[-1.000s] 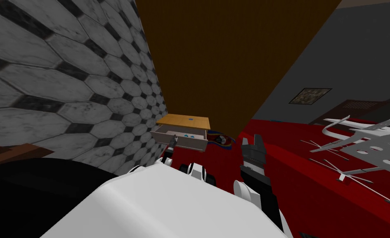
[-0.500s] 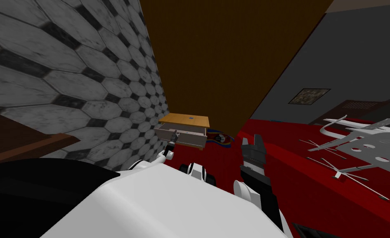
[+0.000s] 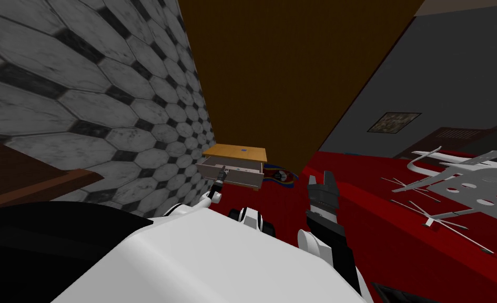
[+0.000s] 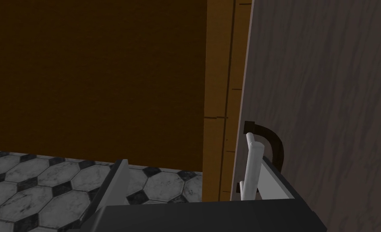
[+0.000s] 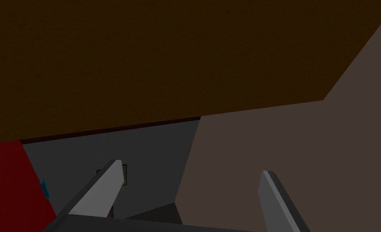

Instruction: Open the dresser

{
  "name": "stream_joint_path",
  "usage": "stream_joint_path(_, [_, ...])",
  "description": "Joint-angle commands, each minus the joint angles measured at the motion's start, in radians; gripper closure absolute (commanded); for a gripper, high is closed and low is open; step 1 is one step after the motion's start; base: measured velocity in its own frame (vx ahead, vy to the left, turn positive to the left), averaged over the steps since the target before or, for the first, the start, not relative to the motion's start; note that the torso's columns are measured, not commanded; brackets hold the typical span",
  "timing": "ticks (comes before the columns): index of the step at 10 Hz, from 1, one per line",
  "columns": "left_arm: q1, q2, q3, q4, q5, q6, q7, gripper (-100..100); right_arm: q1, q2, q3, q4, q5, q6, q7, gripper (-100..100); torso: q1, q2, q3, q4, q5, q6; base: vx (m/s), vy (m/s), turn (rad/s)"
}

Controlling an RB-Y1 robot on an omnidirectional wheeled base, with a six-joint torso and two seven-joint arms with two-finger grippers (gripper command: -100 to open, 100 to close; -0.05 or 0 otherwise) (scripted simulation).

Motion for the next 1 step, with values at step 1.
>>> stream_joint_path(1, [0.0,0.0,0.0,0.0,0.0,0.0,0.0,0,0.0,0.0,0.0,0.0,0.0,0.0,0.0,0,0.0,0.0,0.0,0.0,0.0,0.0,0.0,0.0,0.0])
